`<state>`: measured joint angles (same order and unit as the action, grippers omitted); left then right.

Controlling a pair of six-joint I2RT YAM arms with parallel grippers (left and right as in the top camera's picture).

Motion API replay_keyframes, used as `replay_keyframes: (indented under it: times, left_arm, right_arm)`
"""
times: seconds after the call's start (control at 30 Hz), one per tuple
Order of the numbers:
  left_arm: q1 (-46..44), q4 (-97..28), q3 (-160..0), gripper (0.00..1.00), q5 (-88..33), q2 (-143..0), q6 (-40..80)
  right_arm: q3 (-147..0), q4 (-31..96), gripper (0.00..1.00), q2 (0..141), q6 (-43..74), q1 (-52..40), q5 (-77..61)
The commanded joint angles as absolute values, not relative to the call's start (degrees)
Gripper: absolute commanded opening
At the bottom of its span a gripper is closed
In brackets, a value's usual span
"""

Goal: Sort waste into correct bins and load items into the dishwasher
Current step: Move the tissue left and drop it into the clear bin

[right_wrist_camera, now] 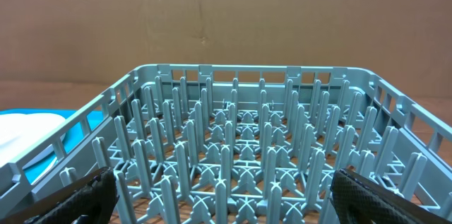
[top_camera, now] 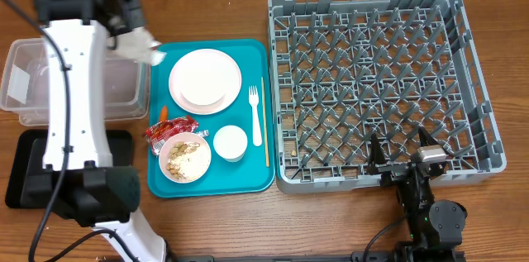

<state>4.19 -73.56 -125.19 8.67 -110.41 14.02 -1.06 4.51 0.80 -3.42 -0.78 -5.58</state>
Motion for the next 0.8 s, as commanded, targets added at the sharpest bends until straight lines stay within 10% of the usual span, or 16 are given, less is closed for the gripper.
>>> replay_keyframes:
  times: [0.0, 0.57, 0.77]
  left_arm:
    - [9.2, -75.1, -125.3, 0.04, 9.0, -112.2, 17.0]
    - [17.0, -75.5, -124.9, 0.06, 5.9, -123.8, 16.9]
    - [17.0, -74.6, -124.9, 0.67, 6.0, -124.8, 16.7]
  right_arm:
    - [-0.4, 4.3, 1.0, 0.2, -3.2, -0.6, -5.4]
    - [-0.4, 4.3, 1.0, 0.2, -3.2, -0.6, -5.4]
    - [-0.4, 4.3, 1.0, 0.2, -3.2, -0.6, -5.4]
